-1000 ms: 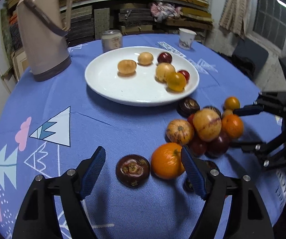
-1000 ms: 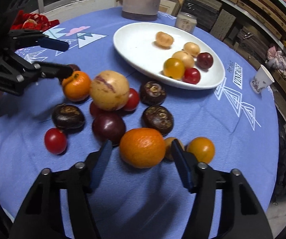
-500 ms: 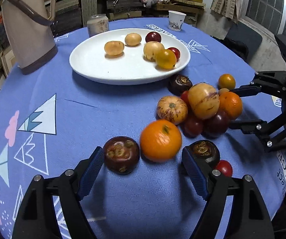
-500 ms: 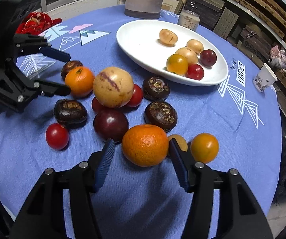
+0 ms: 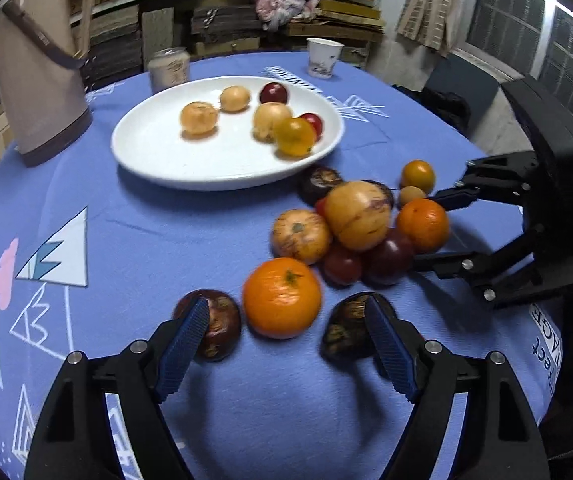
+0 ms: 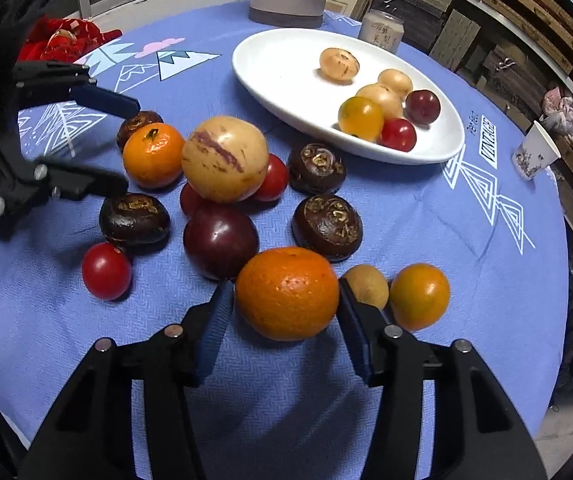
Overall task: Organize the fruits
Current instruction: 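Grasp the large orange with the right tool while the left tool grasps another orange, then carry both oranges over the white plate and open both tools to release them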
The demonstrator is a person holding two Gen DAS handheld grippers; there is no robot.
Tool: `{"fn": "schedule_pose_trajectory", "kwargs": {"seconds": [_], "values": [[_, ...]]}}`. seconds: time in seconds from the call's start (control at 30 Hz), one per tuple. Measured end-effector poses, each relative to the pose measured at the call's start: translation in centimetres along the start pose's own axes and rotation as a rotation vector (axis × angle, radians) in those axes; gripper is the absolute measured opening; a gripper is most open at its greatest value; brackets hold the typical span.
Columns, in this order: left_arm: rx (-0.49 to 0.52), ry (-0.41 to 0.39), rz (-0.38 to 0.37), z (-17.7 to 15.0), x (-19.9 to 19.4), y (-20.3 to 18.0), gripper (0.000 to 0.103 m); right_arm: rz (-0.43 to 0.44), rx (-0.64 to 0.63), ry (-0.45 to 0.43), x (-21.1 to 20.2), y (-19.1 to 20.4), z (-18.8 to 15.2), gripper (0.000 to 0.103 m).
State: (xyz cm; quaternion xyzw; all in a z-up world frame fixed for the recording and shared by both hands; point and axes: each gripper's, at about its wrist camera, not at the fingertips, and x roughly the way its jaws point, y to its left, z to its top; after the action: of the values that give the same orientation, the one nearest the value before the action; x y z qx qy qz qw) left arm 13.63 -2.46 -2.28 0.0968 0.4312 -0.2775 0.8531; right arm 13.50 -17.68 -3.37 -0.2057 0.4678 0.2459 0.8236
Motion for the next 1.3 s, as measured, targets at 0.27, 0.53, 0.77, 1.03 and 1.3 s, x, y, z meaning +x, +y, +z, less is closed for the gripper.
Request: {"fn": "schedule_pose_trajectory", "kwargs": {"seconds": [0.27,0.53,0.77,1.03,1.3], "values": [[0.002,0.004,-0.002,0.0,1.1,-0.6,0.054,-0.004,0.009,-0.003,-0.1,-0.2,0.0,0.048],[-0.057,0.022,-0.032,0.1,1.8,0.0,0.049,0.0,0.018,-0.004,0.0,-0.3,0.1,0.048],[-0.046,0.008,-0.007,0.1,1.7,-0.4,0.046,-0.007,0.031,-0.02,-0.4,-0.5,0.1,0.047],[-0.071,-0.066,-0.02,0.6,0.1,0.2,0.046,-0.002,0.09,-0.095,-2.1,-2.0,0.4,0.047],[-0.187,-0.099,-0.003,2.4,-1.3,2.3,0.046,0.029,0.159,-0.148,-2.7,-2.8,1.4,0.047]]}}
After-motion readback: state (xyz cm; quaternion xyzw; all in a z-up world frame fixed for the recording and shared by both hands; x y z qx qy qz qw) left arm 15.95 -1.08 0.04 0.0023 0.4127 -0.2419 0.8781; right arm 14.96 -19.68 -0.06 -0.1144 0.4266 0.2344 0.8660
